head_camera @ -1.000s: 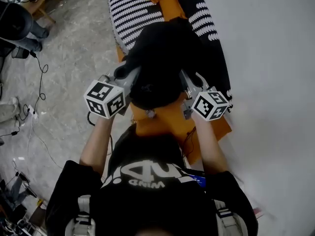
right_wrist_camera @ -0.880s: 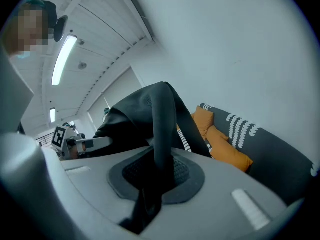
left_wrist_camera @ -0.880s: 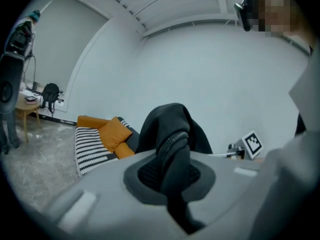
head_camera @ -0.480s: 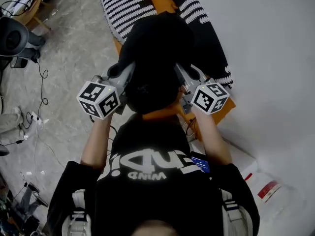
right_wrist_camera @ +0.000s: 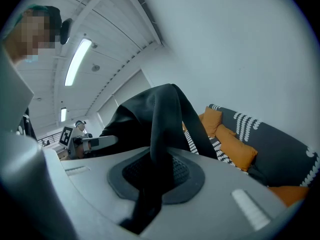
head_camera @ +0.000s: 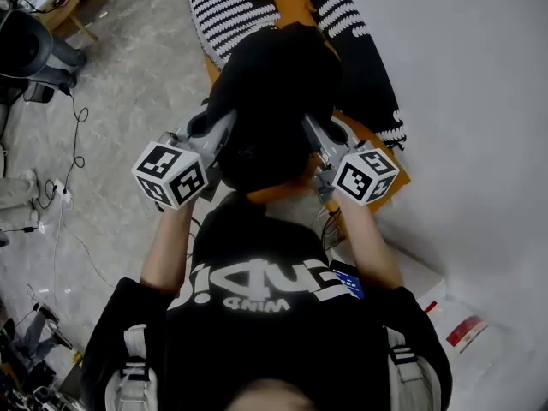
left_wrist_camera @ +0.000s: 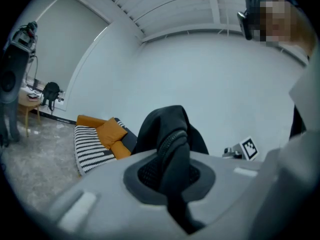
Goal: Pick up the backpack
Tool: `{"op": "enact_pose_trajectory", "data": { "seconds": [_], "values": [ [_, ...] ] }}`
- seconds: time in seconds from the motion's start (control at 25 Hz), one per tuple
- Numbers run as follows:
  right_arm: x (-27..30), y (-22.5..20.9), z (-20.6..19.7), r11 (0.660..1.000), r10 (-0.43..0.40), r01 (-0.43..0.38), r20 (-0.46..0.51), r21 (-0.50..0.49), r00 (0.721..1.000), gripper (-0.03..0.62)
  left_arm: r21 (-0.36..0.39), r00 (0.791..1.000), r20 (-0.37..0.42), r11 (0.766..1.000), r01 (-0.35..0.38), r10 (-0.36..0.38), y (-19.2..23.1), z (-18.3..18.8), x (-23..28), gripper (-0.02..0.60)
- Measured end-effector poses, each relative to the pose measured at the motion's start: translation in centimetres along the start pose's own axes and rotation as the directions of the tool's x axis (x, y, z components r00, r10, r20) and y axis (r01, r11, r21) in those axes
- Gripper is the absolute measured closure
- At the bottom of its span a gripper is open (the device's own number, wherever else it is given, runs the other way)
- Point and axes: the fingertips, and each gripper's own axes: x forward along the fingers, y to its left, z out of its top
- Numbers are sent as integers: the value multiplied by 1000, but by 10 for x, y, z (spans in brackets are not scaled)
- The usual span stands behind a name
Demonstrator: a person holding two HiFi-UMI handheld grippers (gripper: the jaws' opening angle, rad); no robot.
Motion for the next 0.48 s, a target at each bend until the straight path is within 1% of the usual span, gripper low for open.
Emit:
{"op": "enact_pose_trajectory", "data": {
  "seconds": [0.2, 0.36, 0.48],
  "values": [
    [-25, 19, -11, 999, 48, -48, -8, -6, 999, 560, -12, 998, 38, 999, -40, 40, -27, -9, -26, 574],
    [-68, 25, -34, 997, 82, -82, -19, -2, 996, 560, -14, 997, 44, 997, -70, 70, -66, -36, -43, 574],
    [-99, 36, -47, 994, 108, -108, -19, 7, 994, 559, -23, 995, 53, 997, -78, 79, -97, -52, -61, 574]
  ]
}}
